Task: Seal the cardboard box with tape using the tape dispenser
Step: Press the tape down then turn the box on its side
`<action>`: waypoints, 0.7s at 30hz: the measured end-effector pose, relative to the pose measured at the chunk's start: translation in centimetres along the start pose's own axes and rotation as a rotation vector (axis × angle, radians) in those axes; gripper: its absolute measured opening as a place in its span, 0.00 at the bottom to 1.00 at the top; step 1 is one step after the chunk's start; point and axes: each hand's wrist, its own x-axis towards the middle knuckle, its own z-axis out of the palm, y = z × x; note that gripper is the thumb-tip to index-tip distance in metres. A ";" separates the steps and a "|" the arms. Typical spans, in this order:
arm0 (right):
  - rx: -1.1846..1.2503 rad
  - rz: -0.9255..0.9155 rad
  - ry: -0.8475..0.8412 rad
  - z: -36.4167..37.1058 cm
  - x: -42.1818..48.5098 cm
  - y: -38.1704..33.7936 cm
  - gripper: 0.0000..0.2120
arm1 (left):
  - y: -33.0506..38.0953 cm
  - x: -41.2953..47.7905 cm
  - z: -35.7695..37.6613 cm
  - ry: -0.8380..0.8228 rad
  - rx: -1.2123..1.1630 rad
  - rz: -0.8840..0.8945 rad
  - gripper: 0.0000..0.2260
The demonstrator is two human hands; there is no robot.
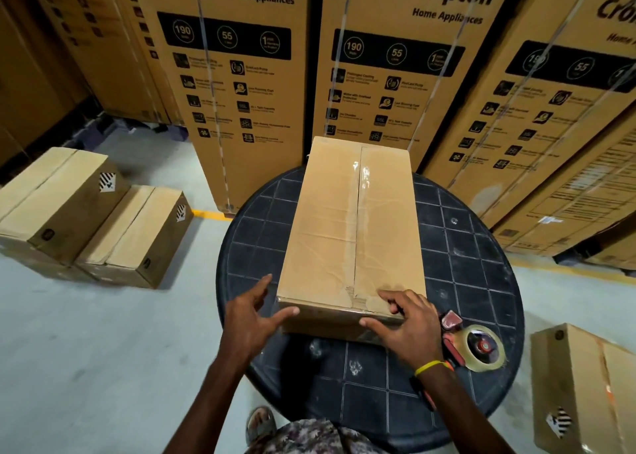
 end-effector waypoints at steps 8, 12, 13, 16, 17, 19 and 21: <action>0.021 0.030 0.037 0.1 -0.6 -0.3 0.25 | -1.0 2.0 -0.8 -0.020 0.061 0.396 0.24; 0.112 -0.054 0.002 1.7 -0.1 -3.0 0.17 | -0.9 3.6 -1.8 -0.106 0.175 0.542 0.21; 0.106 -0.116 -0.037 2.4 0.2 -4.3 0.17 | -1.0 3.9 -1.9 -0.113 0.197 0.563 0.19; 0.077 -0.330 -0.137 5.0 1.7 -8.3 0.17 | -1.5 4.5 -1.8 -0.129 0.215 0.593 0.17; 0.065 -0.385 -0.166 5.8 2.3 -9.6 0.18 | -1.7 4.6 -1.8 -0.133 0.213 0.607 0.16; 0.057 -0.442 -0.216 7.3 3.3 -11.4 0.19 | -1.9 4.9 -1.8 -0.147 0.205 0.634 0.13; 0.075 -0.446 -0.202 8.3 3.9 -12.2 0.16 | -2.1 5.2 -2.2 -0.190 0.164 0.633 0.12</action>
